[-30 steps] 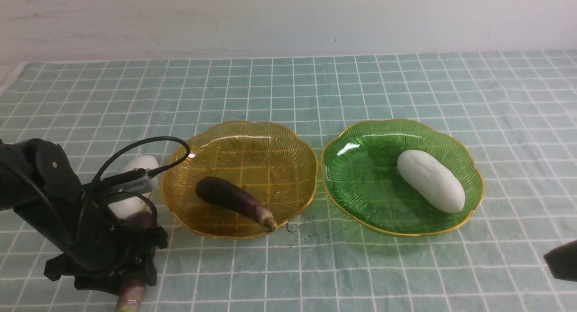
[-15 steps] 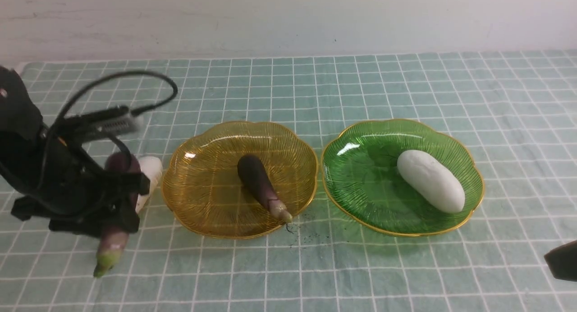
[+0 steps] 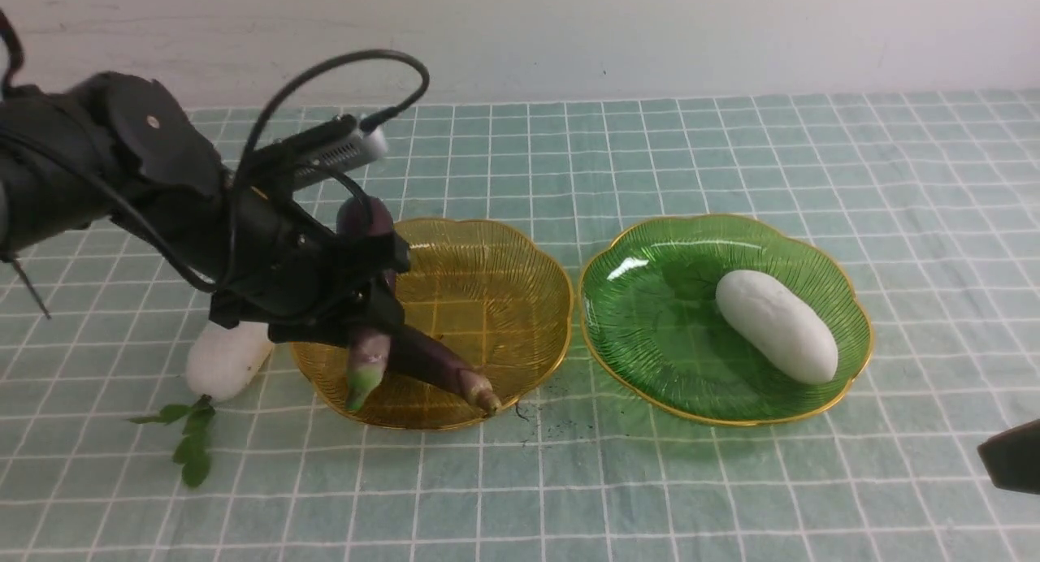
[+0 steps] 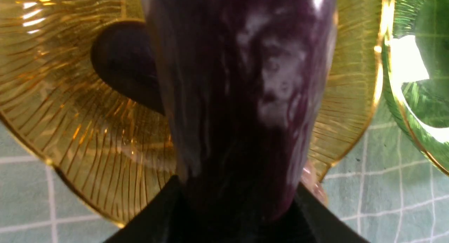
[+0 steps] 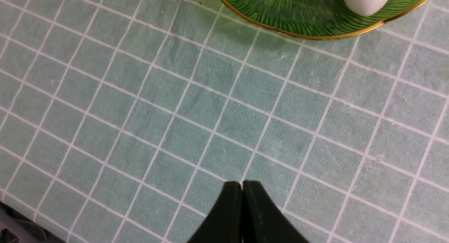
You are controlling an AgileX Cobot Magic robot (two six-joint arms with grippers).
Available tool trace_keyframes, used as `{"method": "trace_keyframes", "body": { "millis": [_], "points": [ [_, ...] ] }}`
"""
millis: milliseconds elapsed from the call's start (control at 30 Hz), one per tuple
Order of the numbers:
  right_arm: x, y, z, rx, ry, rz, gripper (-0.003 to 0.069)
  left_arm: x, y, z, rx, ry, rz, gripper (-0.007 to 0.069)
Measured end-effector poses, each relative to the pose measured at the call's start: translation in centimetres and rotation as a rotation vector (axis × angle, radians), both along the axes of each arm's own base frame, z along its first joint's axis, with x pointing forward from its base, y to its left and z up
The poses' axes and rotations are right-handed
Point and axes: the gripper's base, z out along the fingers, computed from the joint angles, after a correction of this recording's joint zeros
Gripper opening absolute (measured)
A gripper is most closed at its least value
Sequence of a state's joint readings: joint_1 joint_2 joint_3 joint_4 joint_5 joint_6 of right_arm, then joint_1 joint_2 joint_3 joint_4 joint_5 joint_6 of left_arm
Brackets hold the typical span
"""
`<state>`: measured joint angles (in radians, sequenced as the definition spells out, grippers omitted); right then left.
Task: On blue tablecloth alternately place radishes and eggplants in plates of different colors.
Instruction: 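Pick up the eggplant and place it in the yellow plate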
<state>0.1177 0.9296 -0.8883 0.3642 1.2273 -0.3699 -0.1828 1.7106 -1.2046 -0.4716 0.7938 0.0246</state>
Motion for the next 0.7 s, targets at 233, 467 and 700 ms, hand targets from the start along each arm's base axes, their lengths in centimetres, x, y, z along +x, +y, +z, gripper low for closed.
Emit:
{"method": "trace_keyframes", "body": {
  "millis": [233, 467, 700],
  "points": [
    [0.0, 0.0, 0.0, -0.001, 0.0, 0.0, -0.0015, 1.4, -0.3, -3.2, -0.006, 0.047, 0.04, 0.0371],
    [0.0, 0.0, 0.0, -0.002, -0.001, 0.0, -0.0015, 1.7, -0.4, -2.6, -0.017, 0.036, 0.037, 0.0502],
    [0.0, 0.0, 0.0, -0.003, -0.002, 0.0, -0.0015, 2.7, 0.2, 0.2, 0.046, 0.018, -0.05, 0.0526]
  ]
}}
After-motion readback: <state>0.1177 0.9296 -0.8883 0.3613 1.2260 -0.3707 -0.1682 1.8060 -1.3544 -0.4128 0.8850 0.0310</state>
